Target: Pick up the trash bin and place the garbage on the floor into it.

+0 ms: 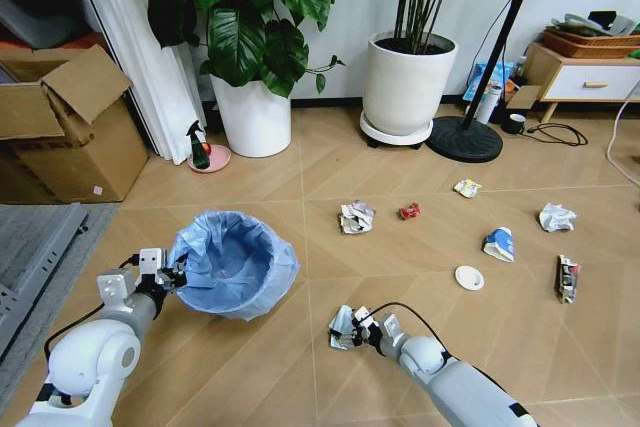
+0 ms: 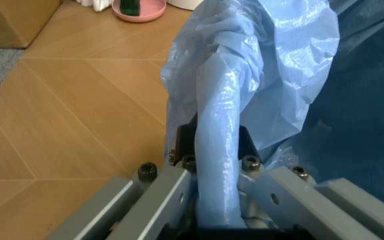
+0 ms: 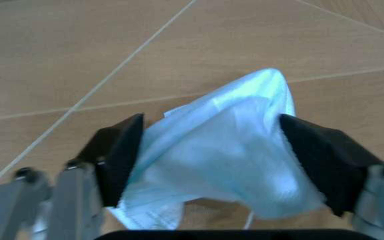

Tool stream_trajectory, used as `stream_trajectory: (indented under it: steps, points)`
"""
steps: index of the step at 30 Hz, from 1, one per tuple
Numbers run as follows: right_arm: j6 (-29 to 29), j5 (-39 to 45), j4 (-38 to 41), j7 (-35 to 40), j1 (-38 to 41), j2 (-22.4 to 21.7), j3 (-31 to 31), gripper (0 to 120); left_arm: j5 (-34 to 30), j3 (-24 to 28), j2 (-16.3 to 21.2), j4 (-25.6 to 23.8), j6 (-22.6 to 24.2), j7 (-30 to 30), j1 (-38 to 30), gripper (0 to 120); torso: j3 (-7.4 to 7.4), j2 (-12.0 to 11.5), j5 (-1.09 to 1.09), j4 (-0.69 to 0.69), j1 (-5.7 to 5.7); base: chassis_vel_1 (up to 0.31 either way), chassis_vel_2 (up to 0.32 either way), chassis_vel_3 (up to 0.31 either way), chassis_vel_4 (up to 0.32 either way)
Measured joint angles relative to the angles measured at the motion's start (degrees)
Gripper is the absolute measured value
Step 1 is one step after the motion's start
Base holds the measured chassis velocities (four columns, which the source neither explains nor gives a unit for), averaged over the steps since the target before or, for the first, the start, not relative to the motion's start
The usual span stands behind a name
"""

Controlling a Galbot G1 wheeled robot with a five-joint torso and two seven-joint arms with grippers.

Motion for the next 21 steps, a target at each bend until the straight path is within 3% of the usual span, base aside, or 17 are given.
stream_trajectory:
  steps: [21]
  points:
    - [0.3,0.4,1.8,1.6,-1.6,0.3,3.4,0,0.0,-0.1,0.1,0.0,0.0,0.2,0.1,0,0.0,0.0,0.02,0.0,0.0,0.0,0.0,0.0,0.0]
